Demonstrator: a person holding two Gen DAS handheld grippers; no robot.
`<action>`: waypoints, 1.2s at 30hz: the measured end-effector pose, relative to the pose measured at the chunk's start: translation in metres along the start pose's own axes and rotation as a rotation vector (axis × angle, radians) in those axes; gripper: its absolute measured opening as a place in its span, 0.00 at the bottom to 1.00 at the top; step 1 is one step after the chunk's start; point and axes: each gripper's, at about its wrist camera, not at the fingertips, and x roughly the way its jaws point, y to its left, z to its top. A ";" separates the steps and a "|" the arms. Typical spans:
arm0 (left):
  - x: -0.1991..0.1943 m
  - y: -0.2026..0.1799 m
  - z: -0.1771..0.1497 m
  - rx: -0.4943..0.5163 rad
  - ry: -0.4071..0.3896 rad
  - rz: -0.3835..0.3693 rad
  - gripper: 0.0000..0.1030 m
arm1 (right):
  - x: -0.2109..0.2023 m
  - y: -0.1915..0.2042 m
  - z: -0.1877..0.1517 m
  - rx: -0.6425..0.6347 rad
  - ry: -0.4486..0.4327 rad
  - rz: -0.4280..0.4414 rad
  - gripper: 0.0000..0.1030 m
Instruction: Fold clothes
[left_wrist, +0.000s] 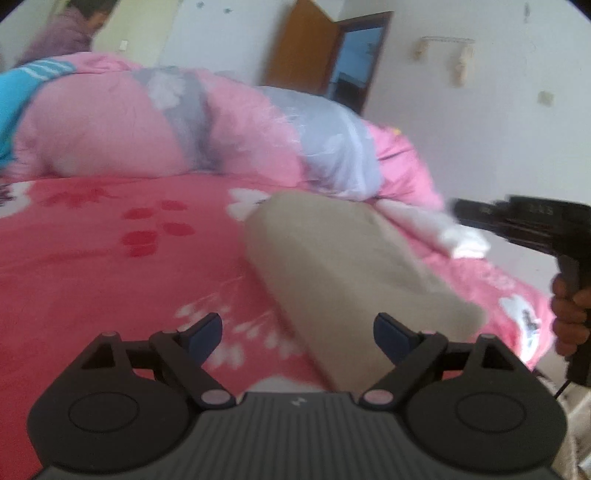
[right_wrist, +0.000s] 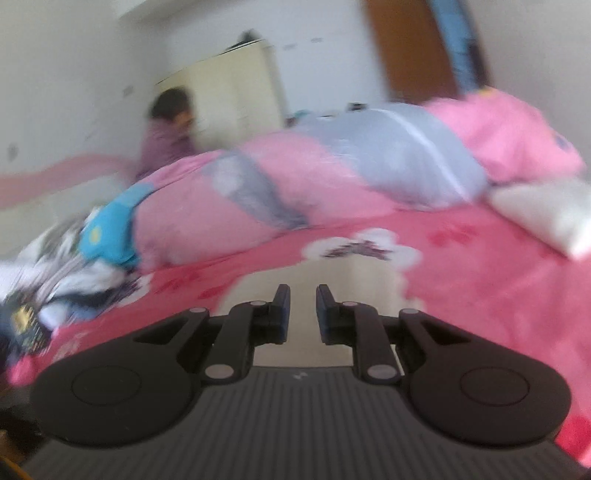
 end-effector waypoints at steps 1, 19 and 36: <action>0.007 -0.003 -0.003 0.002 0.011 -0.020 0.88 | 0.007 0.009 -0.001 -0.031 0.024 0.013 0.15; 0.039 -0.002 -0.047 -0.058 0.008 -0.103 0.89 | 0.163 0.060 0.015 -0.318 0.342 0.082 0.12; 0.034 -0.007 -0.053 -0.045 -0.043 -0.087 0.89 | 0.247 0.037 0.015 -0.215 0.498 0.048 0.09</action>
